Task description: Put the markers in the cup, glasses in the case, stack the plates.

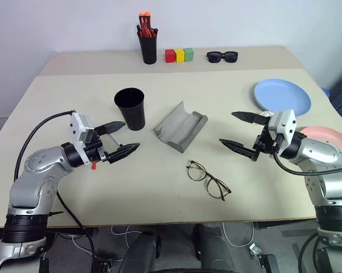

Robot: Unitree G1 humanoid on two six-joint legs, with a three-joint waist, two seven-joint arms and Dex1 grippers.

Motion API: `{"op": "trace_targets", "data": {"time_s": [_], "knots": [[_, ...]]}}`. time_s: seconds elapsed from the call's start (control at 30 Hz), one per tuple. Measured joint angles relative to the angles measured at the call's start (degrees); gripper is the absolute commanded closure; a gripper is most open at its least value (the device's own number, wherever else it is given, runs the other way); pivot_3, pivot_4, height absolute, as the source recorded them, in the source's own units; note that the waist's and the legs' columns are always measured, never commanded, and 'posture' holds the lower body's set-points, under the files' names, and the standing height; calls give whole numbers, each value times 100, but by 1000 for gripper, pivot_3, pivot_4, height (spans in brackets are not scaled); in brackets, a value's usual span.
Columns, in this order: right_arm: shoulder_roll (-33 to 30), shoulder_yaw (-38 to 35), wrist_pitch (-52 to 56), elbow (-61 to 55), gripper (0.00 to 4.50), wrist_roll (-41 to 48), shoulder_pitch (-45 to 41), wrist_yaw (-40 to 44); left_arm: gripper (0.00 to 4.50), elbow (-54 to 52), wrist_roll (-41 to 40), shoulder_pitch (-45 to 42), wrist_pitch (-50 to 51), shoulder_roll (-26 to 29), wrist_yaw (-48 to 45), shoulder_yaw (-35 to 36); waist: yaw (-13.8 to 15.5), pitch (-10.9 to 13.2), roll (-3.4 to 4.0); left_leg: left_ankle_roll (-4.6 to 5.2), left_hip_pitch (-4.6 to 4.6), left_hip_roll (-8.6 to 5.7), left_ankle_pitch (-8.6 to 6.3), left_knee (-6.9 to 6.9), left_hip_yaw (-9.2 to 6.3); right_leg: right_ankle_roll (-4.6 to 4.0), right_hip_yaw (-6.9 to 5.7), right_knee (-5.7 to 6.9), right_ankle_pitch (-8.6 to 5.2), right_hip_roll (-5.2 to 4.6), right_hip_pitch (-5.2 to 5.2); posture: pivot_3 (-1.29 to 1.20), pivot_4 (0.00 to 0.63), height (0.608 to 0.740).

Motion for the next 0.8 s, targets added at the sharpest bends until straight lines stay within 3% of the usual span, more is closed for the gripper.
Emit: {"op": "trace_targets", "data": {"time_s": [0.33,0.63,0.8], "knots": [[9,8,13,-39,162,-1,-11,-99,0,21,-73,1,356,122,127,82,5,0,0,0,-1,0,0,0,0,-1,1,0,1,1,0,0,150,740],[501,567,735,-798,162,335,-49,-295,0,-75,-824,266,1487,519,420,948,-89,1,1,0,-2,7,-1,-4,-4,-1,4,0,0,6,-6,0,150,740],[557,644,1173,-1023,162,451,-156,-553,0,-102,-468,378,1340,461,1056,1102,-87,1,1,-2,-2,6,-1,-4,-3,-2,6,-1,1,6,-6,0,150,740]]}}
